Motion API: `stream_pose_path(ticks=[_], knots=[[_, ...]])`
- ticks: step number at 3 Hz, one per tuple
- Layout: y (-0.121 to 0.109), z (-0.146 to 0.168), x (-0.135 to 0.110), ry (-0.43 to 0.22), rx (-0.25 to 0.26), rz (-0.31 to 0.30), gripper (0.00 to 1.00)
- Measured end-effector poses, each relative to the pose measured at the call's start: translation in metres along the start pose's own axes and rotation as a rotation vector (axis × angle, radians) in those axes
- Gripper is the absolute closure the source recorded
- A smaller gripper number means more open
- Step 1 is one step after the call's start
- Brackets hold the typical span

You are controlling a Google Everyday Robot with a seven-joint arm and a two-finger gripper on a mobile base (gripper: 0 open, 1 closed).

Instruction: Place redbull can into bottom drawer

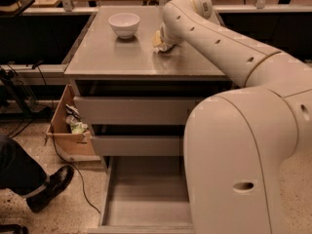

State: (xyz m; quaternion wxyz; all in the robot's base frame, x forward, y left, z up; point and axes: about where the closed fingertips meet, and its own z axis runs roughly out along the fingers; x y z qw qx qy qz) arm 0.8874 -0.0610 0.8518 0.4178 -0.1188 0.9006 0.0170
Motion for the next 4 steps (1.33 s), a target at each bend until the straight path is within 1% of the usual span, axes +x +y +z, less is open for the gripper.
stream_pose_path(ticks=[1,2,3,4], knots=[[0.002,-0.006,0.009,0.039,0.026,-0.034,0.65],[0.004,-0.026,0.025,0.082,0.012,-0.101,0.88],[0.007,-0.064,0.036,0.087,-0.038,-0.254,1.00],[0.008,-0.114,0.049,0.084,-0.100,-0.363,1.00]])
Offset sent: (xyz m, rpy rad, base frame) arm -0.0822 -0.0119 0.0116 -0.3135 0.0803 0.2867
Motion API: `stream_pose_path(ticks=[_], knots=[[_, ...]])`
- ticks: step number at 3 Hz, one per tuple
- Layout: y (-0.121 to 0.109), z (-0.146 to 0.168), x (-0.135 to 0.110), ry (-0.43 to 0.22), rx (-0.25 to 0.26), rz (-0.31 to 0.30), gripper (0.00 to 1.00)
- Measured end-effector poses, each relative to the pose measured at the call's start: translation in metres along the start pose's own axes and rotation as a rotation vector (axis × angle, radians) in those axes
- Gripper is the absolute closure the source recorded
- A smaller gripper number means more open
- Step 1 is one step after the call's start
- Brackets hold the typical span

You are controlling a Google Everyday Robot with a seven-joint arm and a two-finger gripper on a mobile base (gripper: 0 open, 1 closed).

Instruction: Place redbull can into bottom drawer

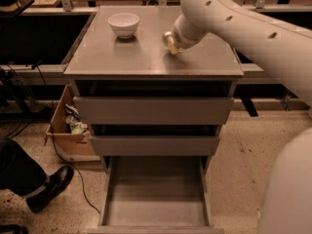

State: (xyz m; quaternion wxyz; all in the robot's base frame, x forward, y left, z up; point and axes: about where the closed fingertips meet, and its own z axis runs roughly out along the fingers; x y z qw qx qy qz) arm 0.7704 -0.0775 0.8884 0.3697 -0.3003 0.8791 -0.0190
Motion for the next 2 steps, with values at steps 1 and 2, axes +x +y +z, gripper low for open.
stream_pose_path(ticks=[1,2], knots=[[0.007,-0.050,0.027,0.011,-0.051,-0.054,1.00],[0.004,-0.106,0.063,0.019,-0.087,-0.040,1.00]])
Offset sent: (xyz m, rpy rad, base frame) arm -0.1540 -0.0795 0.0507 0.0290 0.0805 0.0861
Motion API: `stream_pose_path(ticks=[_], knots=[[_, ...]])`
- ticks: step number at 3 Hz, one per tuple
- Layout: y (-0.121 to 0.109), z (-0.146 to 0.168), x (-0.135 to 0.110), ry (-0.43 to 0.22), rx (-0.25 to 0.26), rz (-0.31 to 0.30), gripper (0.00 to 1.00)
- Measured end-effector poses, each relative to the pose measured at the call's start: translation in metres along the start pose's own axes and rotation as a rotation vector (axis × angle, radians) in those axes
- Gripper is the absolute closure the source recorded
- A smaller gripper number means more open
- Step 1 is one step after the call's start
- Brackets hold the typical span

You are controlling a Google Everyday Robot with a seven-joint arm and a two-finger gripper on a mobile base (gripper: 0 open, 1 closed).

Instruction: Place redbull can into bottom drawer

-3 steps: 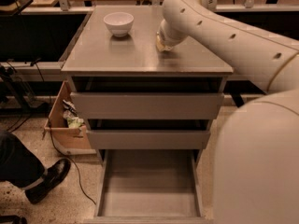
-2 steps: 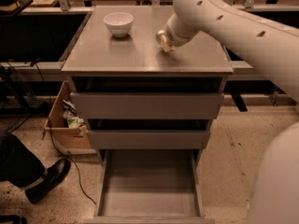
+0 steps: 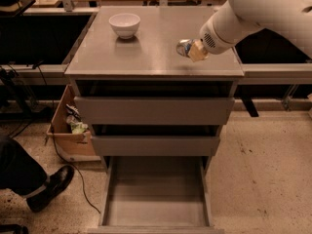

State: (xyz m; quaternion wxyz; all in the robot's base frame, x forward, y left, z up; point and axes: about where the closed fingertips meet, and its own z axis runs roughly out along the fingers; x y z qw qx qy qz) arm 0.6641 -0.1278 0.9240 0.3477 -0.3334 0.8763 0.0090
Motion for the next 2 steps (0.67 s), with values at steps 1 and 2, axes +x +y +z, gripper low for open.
stream_pose_path(ticks=[1,2], knots=[[0.0000,0.0000,0.0000,0.000,0.000,0.000,1.00],[0.0048,-0.0087,0.0051,0.002,0.002,-0.008,1.00]])
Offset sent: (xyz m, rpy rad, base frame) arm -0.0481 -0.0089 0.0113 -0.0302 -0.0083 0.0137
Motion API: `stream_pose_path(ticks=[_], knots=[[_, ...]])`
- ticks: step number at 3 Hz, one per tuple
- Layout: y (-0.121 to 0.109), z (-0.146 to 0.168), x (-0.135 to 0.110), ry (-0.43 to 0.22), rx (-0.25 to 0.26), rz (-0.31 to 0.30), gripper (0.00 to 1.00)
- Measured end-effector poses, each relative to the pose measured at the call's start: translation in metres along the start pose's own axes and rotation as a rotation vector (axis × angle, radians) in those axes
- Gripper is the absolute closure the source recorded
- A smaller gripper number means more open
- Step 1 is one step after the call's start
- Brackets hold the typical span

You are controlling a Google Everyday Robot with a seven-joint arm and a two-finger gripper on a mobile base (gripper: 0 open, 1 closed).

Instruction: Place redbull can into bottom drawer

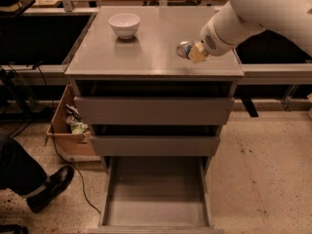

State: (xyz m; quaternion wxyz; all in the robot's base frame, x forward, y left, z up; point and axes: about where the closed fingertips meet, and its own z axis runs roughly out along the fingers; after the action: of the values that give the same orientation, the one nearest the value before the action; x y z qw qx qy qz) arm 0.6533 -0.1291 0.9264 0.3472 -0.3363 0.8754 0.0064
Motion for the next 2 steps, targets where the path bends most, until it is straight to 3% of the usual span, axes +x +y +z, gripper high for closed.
stream_pose_path(ticks=[2], knots=[[0.055,-0.082,0.037,-0.046,-0.040,-0.091,1.00]])
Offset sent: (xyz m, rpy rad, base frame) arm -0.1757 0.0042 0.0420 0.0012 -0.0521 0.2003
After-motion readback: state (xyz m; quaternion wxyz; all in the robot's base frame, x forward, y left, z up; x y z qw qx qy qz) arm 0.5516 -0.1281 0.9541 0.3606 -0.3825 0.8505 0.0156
